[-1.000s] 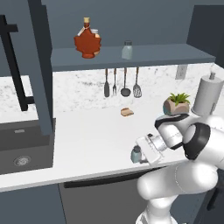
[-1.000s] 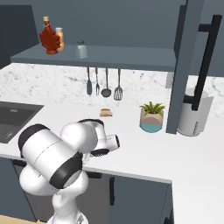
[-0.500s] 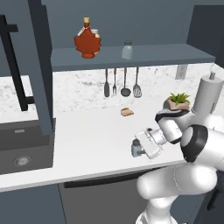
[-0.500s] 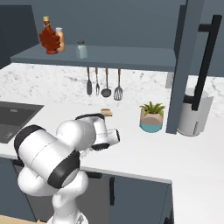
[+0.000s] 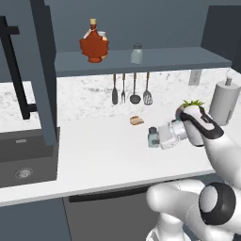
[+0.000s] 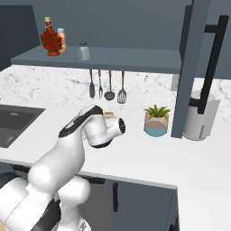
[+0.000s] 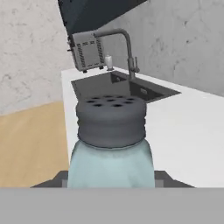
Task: Put the shaker and condiment bottle from the counter next to their counterparts in the cabinet.
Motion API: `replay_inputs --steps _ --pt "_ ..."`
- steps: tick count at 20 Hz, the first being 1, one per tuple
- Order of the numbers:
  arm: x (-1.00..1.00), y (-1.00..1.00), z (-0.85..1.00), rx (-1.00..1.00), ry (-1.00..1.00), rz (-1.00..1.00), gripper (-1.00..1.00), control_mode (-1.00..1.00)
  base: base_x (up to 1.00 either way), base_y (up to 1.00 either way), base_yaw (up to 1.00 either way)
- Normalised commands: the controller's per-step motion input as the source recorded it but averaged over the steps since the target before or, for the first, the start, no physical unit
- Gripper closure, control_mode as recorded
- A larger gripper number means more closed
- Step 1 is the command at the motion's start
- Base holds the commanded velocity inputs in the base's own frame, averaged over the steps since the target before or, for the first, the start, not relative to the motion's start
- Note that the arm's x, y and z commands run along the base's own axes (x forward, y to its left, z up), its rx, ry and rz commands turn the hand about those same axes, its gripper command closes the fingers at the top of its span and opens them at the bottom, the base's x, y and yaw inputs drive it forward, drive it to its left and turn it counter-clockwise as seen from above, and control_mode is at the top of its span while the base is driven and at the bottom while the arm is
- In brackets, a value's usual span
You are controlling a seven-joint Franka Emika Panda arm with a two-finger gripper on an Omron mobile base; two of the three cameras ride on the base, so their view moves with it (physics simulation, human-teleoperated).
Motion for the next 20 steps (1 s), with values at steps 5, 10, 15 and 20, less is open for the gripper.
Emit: replay_inputs --steps 5,10,15,20 --pt "0.0 -0.02 0.97 -0.05 0.0 -0.59 1.0 -1.0 0.0 0.0 0.0" --pt "0.0 -0.2 1.0 -0.01 -0.06 -0.54 1.0 -1.0 0.0 0.0 0.0" --pt "0.1 -0.24 0.99 0.0 -0.14 -0.48 1.0 -1.0 0.0 0.0 0.0" --pt "0.07 -0.49 0.98 -0.01 -0.09 -0.43 1.0 -1.0 0.0 0.0 0.0"
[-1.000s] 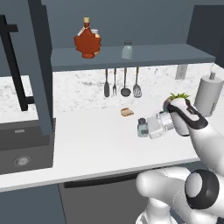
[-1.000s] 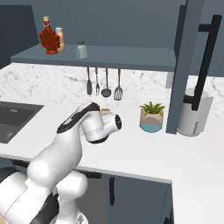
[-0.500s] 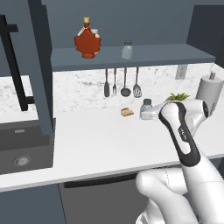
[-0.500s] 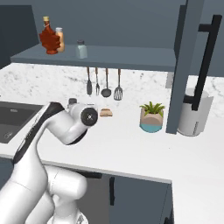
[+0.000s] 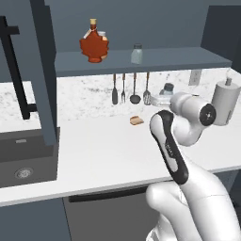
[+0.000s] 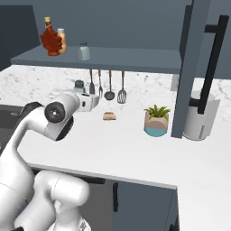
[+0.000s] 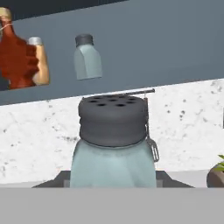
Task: Put the shaker and condiment bottle from the counter next to their counterparts in the cabinet.
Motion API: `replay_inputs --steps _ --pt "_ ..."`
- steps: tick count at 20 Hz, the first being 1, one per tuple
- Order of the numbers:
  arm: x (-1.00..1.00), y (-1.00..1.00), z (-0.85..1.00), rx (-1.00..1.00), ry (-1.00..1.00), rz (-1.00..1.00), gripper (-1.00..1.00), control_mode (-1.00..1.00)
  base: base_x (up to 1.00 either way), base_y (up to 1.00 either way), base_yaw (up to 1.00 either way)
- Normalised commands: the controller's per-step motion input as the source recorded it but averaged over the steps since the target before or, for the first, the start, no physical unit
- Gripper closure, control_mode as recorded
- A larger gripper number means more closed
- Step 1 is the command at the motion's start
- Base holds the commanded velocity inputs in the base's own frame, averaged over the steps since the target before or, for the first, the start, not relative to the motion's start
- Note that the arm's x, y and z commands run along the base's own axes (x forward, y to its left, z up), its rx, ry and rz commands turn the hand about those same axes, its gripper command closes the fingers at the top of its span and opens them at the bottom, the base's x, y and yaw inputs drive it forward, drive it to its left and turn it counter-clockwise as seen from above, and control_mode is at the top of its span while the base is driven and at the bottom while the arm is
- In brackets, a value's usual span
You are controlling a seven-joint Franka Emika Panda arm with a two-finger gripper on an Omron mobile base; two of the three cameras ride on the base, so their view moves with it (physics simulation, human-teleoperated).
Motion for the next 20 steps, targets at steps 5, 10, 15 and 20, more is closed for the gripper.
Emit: replay_inputs --steps 5,10,15,20 --pt "0.36 -0.65 0.92 -0.01 -0.01 -0.33 1.0 -1.0 0.0 0.0 0.0" --pt "0.52 -0.19 0.79 -0.04 0.0 -0.07 1.0 -1.0 0.0 0.0 0.0" --pt "0.25 0.0 0.81 -0.01 -0.01 0.06 1.0 -1.0 0.0 0.0 0.0" --pt "0.08 0.0 0.07 0.0 -0.01 0.06 1.0 -1.0 0.0 0.0 0.0"
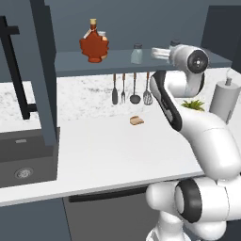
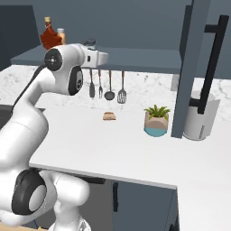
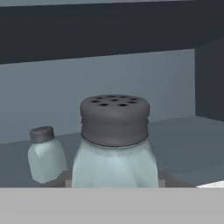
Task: Put the shaker and condiment bottle from the counter next to their counterparts in the cabinet.
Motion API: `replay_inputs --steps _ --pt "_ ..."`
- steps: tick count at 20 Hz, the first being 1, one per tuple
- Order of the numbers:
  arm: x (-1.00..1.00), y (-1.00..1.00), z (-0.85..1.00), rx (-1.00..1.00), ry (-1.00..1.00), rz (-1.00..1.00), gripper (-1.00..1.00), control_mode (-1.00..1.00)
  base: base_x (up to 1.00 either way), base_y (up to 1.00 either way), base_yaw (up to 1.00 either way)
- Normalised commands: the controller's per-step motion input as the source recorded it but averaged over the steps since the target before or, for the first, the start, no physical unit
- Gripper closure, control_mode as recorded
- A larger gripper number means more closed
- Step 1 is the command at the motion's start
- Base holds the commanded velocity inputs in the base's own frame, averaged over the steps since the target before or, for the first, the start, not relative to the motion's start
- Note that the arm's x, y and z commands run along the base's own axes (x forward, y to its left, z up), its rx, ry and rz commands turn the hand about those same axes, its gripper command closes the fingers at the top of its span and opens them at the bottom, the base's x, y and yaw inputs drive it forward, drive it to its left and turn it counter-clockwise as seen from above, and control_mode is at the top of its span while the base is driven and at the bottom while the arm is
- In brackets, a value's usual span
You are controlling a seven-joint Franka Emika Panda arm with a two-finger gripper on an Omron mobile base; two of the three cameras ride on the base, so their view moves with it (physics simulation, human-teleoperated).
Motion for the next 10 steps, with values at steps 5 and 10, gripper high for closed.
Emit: replay_inputs --steps 5,10 --pt "0.68 0.13 0.0 0.02 0.0 0.43 1.0 -1.0 0.0 0.0 0.0" --pt "0.18 0.06 0.0 0.0 0.0 0.18 1.0 -1.0 0.0 0.0 0.0"
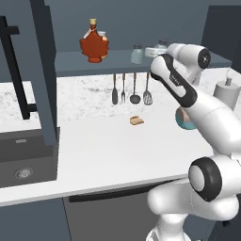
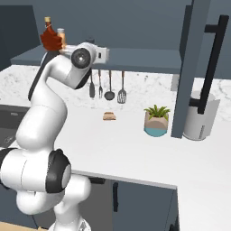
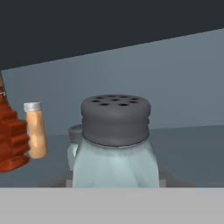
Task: Put the shaker and condiment bottle from the counter next to their counterparts in the cabinet.
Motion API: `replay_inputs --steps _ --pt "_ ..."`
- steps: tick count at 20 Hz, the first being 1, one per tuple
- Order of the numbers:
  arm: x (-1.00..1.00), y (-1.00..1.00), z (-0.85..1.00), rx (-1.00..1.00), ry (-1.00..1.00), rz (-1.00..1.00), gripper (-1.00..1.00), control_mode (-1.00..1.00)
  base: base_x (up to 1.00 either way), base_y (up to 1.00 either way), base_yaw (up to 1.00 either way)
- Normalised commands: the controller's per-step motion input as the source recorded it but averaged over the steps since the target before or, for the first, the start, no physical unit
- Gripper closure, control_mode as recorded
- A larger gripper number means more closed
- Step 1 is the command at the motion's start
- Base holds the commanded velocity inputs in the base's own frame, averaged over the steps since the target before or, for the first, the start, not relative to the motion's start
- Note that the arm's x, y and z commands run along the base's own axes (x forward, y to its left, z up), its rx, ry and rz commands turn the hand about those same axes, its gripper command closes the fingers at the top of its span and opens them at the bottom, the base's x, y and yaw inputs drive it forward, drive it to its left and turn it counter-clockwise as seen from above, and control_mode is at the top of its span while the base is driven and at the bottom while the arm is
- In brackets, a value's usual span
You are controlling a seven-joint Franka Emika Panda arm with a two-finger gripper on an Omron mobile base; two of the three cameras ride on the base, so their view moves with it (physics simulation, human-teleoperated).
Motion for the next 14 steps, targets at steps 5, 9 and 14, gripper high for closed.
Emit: replay_inputs --steps 5,9,14 --pt "0.41 -0.1 0.0 0.0 -0.04 0.09 1.0 -1.0 0.0 0.0 0.0" --pt "0.12 0.13 0.02 -0.01 -0.04 0.06 1.0 -1.0 0.0 0.0 0.0" --pt "0.0 0.0 0.0 -0.01 0.0 0.0 1.0 -1.0 0.0 0.0 0.0"
